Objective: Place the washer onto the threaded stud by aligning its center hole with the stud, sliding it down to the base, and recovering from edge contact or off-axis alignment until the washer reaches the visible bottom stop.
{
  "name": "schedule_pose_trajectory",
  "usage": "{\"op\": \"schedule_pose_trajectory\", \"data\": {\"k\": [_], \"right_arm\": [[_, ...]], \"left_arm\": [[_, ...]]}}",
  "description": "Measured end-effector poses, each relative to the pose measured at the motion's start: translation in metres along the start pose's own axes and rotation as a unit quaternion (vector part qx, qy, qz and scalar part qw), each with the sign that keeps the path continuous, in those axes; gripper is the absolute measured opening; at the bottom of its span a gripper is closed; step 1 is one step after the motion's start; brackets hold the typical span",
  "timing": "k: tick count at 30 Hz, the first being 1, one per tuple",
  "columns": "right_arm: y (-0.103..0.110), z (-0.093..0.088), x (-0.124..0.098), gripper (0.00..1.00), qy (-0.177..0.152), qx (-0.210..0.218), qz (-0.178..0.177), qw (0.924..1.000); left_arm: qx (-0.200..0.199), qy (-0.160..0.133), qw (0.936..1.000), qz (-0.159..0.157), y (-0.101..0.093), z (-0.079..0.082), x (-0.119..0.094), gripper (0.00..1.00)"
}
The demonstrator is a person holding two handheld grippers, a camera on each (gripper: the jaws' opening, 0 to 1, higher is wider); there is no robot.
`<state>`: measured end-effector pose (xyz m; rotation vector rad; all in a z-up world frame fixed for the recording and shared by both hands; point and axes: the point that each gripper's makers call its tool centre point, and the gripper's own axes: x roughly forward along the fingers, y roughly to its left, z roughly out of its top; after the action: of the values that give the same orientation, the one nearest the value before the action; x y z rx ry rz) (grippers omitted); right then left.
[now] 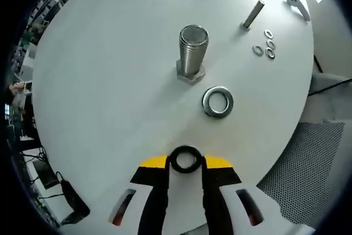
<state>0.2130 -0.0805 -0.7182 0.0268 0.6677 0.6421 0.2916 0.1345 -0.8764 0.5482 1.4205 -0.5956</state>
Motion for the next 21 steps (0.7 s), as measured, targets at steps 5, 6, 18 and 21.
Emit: {"op": "schedule_pose_trajectory", "data": {"k": [5,6,18,21], "right_arm": [[0.000,0.001,-0.001,0.33,-0.005,0.002,0.000,1.0000],[0.000,0.000,-0.001,0.33,-0.003,0.002,0.000,1.0000],[0.000,0.001,-0.001,0.32,-0.004,0.001,0.002,1.0000],[0.000,0.001,-0.001,0.32,-0.005,0.001,0.001,1.0000]], "left_arm": [[0.006,-0.010,0.9999,0.005,-0.002,-0.001,-0.001,0.19],[0.011,-0.011,0.9999,0.005,-0.002,0.000,-0.001,0.19],[0.030,-0.015,0.9995,0.002,-0.011,0.000,-0.005,0.19],[0.037,-0.012,0.9993,0.000,-0.014,-0.004,-0.007,0.19]]}}
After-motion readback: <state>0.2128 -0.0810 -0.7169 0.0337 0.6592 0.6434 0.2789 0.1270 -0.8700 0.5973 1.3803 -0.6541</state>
